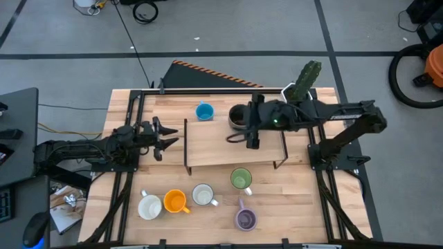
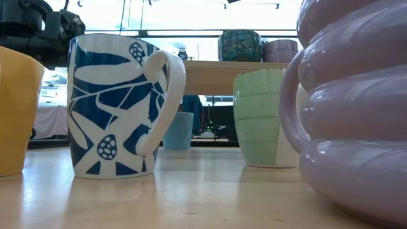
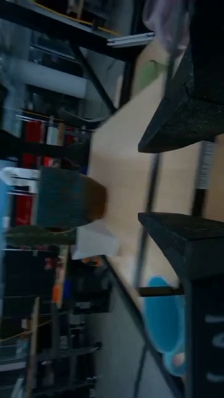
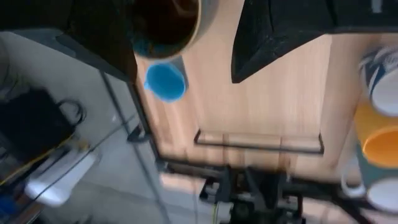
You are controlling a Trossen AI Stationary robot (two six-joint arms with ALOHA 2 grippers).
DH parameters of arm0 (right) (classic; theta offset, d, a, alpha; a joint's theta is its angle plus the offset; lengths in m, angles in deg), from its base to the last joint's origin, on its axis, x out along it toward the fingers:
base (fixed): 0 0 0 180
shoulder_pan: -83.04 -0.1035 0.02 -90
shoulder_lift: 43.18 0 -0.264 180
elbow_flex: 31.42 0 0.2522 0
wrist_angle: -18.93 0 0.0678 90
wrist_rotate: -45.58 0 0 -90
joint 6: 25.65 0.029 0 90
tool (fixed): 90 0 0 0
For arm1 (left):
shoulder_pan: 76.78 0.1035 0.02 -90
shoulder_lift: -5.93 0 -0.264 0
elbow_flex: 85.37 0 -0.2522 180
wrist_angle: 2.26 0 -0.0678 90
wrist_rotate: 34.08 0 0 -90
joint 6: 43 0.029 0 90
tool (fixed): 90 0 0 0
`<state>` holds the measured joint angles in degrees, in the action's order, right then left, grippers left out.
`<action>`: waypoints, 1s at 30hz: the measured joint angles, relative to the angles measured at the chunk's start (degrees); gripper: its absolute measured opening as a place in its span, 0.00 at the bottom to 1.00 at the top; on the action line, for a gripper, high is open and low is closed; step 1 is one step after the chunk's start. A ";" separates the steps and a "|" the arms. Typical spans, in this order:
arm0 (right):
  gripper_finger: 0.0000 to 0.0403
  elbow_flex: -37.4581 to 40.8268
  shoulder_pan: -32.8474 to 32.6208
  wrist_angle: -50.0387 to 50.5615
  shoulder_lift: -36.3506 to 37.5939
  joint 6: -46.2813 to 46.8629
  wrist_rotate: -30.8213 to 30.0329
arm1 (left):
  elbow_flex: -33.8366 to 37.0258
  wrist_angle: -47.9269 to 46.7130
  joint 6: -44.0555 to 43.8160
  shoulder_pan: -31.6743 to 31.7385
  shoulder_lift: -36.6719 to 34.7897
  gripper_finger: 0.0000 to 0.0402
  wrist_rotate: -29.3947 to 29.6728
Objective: Place coffee mugs
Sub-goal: Put the blue mug on the shelf
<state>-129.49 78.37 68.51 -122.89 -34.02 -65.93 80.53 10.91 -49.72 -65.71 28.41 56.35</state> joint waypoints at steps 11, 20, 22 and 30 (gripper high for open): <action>0.66 15.57 -0.36 -18.94 6.86 1.44 -0.51 | 0.00 -2.43 2.79 -0.05 0.00 0.43 -2.74; 0.66 18.79 -5.11 -23.01 6.76 0.63 -1.73 | -6.40 -12.90 3.32 -1.97 -0.02 0.43 -20.27; 0.66 18.79 -6.78 -22.97 6.76 0.56 -1.62 | -9.39 -20.76 3.28 -3.35 0.00 0.43 -20.56; 0.66 21.33 -11.06 -28.54 4.33 0.76 -7.20 | -18.40 -37.94 4.40 -10.00 -0.11 0.43 -14.81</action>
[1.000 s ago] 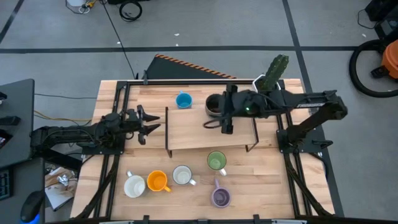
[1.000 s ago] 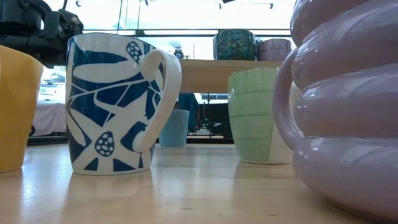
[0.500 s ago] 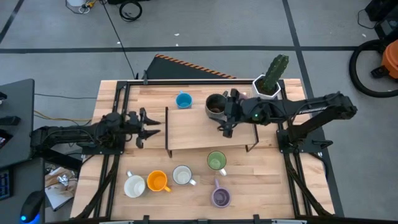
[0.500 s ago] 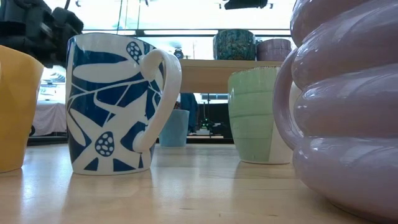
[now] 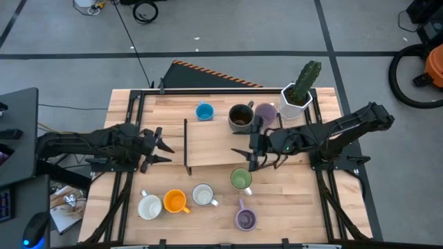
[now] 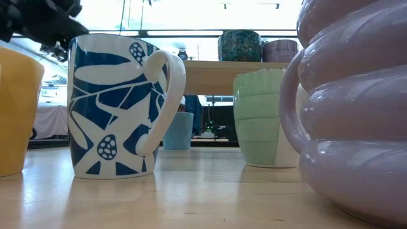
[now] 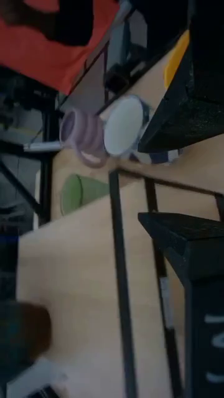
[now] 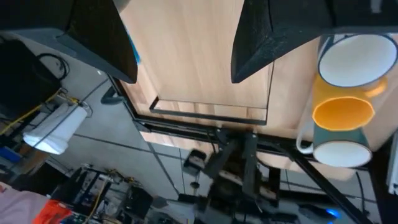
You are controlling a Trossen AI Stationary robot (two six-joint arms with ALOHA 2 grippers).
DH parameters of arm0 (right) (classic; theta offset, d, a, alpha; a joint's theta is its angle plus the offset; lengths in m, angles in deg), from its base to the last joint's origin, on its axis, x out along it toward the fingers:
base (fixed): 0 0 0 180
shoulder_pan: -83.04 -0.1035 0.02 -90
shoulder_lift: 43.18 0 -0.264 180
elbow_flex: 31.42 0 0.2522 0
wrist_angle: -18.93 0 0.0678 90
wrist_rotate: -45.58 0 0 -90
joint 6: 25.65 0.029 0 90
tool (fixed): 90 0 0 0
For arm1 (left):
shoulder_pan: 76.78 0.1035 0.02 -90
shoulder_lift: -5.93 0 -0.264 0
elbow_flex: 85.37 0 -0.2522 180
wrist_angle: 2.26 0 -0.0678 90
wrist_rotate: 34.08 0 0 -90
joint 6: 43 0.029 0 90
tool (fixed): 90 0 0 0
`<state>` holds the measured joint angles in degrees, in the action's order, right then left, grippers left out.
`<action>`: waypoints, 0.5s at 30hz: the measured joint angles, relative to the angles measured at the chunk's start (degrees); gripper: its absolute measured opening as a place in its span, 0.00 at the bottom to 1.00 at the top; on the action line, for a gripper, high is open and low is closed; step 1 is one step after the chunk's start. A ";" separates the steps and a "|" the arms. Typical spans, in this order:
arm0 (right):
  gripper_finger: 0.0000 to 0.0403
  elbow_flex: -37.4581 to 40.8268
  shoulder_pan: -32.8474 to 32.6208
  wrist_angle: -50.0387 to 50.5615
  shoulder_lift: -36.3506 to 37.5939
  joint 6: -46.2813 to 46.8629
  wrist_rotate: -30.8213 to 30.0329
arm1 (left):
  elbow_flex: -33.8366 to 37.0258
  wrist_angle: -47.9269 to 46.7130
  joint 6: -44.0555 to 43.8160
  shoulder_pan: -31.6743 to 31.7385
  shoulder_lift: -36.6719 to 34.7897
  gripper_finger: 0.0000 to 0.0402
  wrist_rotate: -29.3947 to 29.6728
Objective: Place coffee mugs
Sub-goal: Put the blue mug on the shelf
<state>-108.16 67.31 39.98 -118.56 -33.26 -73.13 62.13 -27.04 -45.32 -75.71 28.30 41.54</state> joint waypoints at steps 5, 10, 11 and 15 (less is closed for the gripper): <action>0.66 0.07 -0.08 -1.24 -3.01 0.51 -0.22 | -1.06 2.79 -4.25 -2.72 0.13 0.43 7.80; 0.66 0.07 0.02 -2.48 -4.26 0.07 -0.22 | -3.18 2.55 -8.84 -2.43 0.22 0.43 22.15; 0.66 0.07 0.10 -2.55 -4.24 0.06 -0.22 | -3.73 2.46 -9.36 -1.93 0.51 0.43 25.04; 0.66 0.04 0.26 -2.59 -3.19 0.01 -0.27 | -9.12 -2.46 -12.03 2.40 4.42 0.43 28.40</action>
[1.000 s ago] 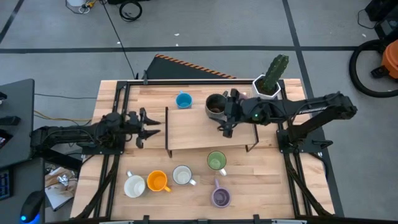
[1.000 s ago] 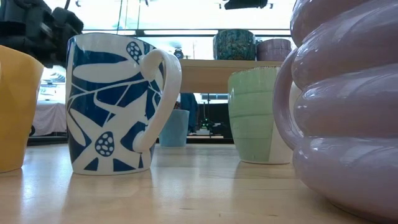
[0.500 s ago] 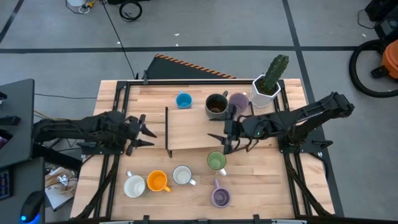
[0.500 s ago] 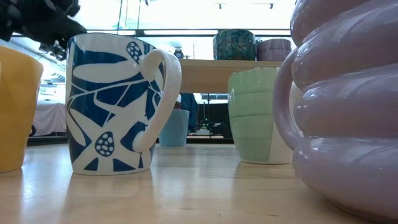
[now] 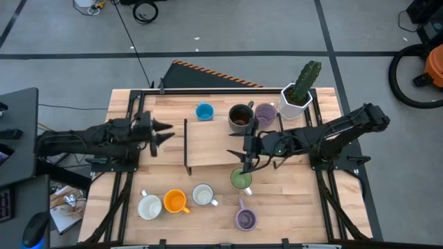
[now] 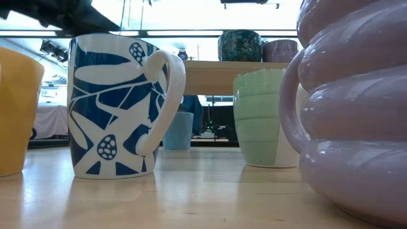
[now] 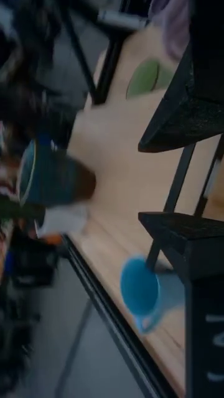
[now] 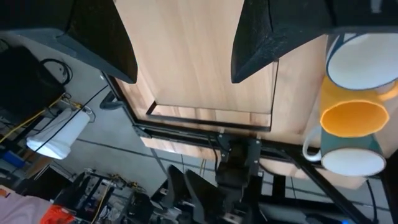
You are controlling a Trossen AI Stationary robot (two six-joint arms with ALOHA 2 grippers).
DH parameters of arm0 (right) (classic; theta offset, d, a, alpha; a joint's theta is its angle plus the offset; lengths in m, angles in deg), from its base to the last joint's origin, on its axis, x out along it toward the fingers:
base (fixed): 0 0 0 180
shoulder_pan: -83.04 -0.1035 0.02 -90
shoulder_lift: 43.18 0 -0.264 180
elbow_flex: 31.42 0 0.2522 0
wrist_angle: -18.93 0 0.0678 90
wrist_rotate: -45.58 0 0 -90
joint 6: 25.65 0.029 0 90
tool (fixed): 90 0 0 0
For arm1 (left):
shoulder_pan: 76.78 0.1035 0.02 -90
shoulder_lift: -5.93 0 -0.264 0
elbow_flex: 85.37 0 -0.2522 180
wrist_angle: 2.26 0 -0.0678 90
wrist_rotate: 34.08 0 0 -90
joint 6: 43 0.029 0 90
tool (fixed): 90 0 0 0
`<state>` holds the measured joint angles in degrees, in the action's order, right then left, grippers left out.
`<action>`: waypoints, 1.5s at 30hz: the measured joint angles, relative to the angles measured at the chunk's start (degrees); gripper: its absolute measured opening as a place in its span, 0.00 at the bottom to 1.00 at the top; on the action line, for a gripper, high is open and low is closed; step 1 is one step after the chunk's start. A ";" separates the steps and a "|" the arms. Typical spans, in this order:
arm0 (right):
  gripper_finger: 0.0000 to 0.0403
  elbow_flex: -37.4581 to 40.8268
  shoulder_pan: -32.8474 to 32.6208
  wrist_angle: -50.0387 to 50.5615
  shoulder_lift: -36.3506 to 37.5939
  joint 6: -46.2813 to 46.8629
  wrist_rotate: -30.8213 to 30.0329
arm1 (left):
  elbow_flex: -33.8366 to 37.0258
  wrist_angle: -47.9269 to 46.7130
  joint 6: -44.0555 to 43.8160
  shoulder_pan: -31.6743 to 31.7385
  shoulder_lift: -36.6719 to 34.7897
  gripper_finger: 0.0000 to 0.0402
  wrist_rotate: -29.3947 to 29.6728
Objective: Place coffee mugs
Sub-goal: Put the blue mug on the shelf
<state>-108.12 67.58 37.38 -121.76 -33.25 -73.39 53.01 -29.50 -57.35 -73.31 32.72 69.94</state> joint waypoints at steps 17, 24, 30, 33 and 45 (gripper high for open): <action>0.66 -0.07 -0.30 0.90 1.45 -0.20 2.18 | -21.47 -7.97 1.27 25.44 31.97 0.43 -16.11; 0.66 -0.07 -0.55 6.11 1.96 0.04 3.13 | -29.80 -10.05 -0.10 30.79 41.51 0.43 -21.28; 0.66 -0.07 -0.55 9.28 2.45 -0.03 3.15 | -37.01 -16.11 0.84 31.88 48.35 0.43 -21.41; 0.66 -0.07 -0.55 10.22 2.68 -0.05 3.37 | -39.98 -19.66 2.66 31.91 51.11 0.43 -21.42; 0.66 -0.07 -0.72 13.37 3.24 1.39 4.24 | -46.62 -26.16 2.51 33.83 59.98 0.43 -23.55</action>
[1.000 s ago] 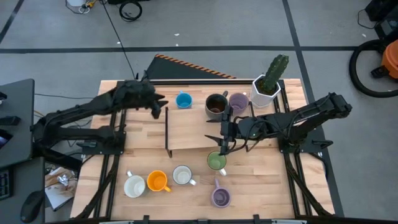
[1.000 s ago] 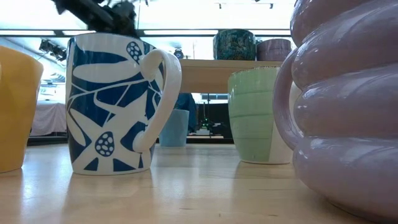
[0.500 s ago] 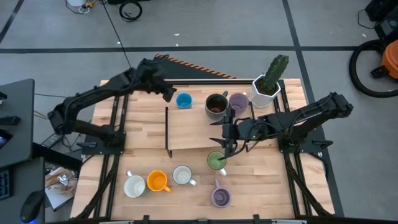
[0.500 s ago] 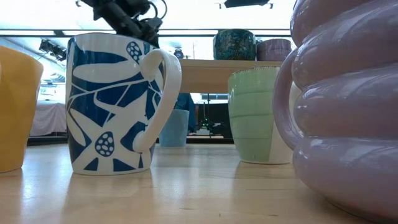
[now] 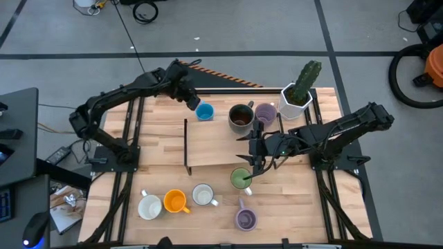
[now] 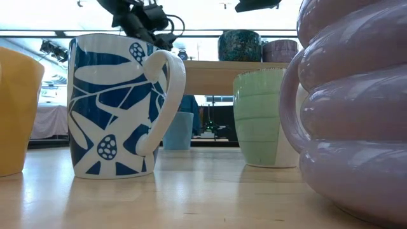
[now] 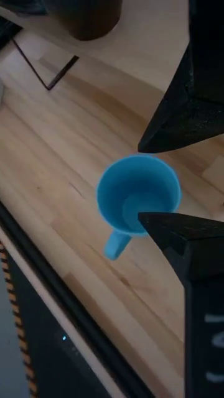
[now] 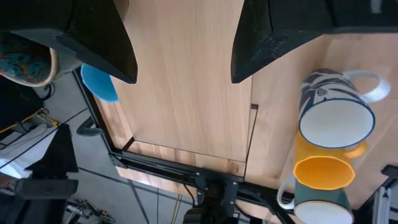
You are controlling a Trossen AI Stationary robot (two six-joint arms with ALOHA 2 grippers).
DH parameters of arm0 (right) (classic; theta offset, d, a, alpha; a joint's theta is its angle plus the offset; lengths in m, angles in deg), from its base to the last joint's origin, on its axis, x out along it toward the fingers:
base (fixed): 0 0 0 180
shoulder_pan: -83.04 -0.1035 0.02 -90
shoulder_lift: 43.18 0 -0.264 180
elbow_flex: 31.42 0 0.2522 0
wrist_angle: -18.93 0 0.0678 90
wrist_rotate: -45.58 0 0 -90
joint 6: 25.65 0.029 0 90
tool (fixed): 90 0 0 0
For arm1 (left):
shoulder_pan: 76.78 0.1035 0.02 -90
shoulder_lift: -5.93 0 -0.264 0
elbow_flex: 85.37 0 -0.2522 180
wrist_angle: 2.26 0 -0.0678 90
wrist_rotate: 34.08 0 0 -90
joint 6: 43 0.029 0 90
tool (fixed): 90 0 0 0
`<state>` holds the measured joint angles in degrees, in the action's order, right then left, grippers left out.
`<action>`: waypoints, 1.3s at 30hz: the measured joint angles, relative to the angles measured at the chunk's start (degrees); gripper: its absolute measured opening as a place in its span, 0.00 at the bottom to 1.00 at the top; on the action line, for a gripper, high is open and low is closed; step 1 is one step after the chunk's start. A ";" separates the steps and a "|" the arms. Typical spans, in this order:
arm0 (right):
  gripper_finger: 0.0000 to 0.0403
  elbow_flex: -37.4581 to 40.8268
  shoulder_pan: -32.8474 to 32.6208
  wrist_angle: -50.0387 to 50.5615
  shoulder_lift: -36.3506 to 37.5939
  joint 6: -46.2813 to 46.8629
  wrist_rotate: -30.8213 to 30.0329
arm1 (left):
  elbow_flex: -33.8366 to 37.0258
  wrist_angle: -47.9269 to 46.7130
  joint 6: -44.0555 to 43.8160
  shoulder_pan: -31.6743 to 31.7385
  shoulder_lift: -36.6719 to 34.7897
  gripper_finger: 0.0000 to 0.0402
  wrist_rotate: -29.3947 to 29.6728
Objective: Place coffee mugs
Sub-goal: Put the blue mug on the shelf
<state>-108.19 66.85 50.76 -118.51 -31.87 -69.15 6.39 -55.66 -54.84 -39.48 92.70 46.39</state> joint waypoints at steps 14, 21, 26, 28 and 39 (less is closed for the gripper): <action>0.66 0.00 1.03 2.53 0.11 -0.83 -1.04 | 0.00 -1.92 1.98 6.85 6.46 0.43 -5.28; 0.66 0.00 0.98 2.12 0.11 -1.04 -1.06 | -2.75 -2.79 0.78 5.25 9.07 0.43 -5.32; 0.66 0.00 1.01 1.70 0.11 -0.97 -1.05 | -3.33 -5.64 0.95 3.02 10.85 0.43 -5.34; 0.66 0.00 0.98 1.70 0.11 -0.63 -0.83 | -3.46 -7.20 1.55 2.54 10.85 0.43 -5.29; 0.66 0.00 1.01 3.09 0.11 -0.85 -0.77 | -3.48 -12.62 1.14 1.31 10.80 0.43 -5.74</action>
<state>-108.19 67.86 53.84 -118.41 -32.71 -69.92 2.92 -68.29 -53.70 -38.17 103.50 40.65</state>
